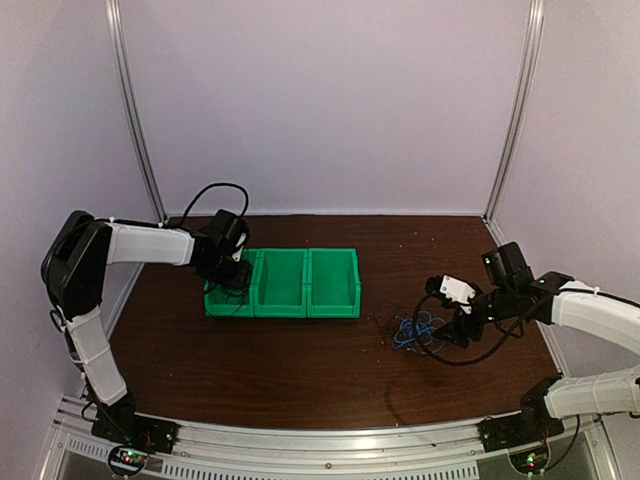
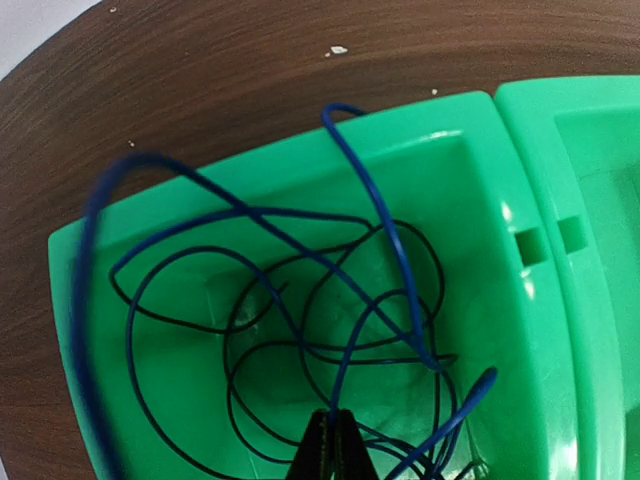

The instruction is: Untangle the cables

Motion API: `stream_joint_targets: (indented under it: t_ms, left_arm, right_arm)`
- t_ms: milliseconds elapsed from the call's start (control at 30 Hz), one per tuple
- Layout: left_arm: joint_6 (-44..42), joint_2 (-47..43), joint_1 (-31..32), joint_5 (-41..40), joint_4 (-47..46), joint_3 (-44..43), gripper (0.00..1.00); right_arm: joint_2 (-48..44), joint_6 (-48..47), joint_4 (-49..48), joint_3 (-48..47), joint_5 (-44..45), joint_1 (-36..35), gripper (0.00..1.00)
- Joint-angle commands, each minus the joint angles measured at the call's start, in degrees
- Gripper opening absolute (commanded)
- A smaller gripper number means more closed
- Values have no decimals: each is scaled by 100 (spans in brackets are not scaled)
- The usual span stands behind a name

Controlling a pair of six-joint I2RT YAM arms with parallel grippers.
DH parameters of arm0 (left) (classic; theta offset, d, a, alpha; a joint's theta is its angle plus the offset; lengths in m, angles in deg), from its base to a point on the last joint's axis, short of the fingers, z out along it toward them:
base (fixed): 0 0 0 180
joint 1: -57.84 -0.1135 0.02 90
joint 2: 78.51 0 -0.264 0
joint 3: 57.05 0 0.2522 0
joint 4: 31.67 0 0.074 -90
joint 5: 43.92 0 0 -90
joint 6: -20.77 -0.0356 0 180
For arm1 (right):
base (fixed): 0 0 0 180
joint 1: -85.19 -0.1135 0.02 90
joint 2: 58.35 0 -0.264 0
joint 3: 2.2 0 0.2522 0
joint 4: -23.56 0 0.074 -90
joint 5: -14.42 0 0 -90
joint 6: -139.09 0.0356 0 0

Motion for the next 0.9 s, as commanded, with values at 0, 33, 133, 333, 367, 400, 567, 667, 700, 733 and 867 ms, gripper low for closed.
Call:
stream_joint_targets:
  t_ms: [0, 33, 133, 333, 367, 400, 567, 667, 700, 733, 867]
  left_arm:
    - [51, 11, -32, 173, 61, -357, 1]
    - [60, -27, -32, 165, 196, -418, 8]
    - [62, -368, -32, 113, 470, -481, 28]
    - [-39, -1403, -32, -40, 886, -500, 54]
    - [-44, -1525, -32, -65, 1027, -513, 57]
    - [-33, -1642, -32, -63, 1168, -499, 61]
    - [396, -2489, -32, 260, 1434, 237, 62]
    - [762, -2971, -32, 405, 1433, 821, 61]
    - [886, -3113, -32, 430, 1402, 986, 60]
    - [978, -3227, -32, 460, 1358, 1157, 59]
    - [1202, -3344, -36, 692, 1206, 1644, 48]
  right_arm:
    - [71, -25, -62, 14, -122, 40, 81]
    - [72, -26, -62, 18, -118, 35, 81]
    - [55, -30, -58, 18, -126, 38, 81]
    - [89, -35, -62, 13, -147, 37, 81]
    - [97, -35, -61, 13, -151, 38, 81]
    - [103, -39, -62, 12, -150, 39, 81]
    - [98, -52, -57, 13, -157, 37, 81]
    - [114, -52, -63, 8, -165, 37, 81]
    - [123, -52, -60, 8, -167, 37, 81]
    - [129, -57, -50, 4, -175, 37, 81]
    - [125, -61, -45, 11, -170, 38, 81]
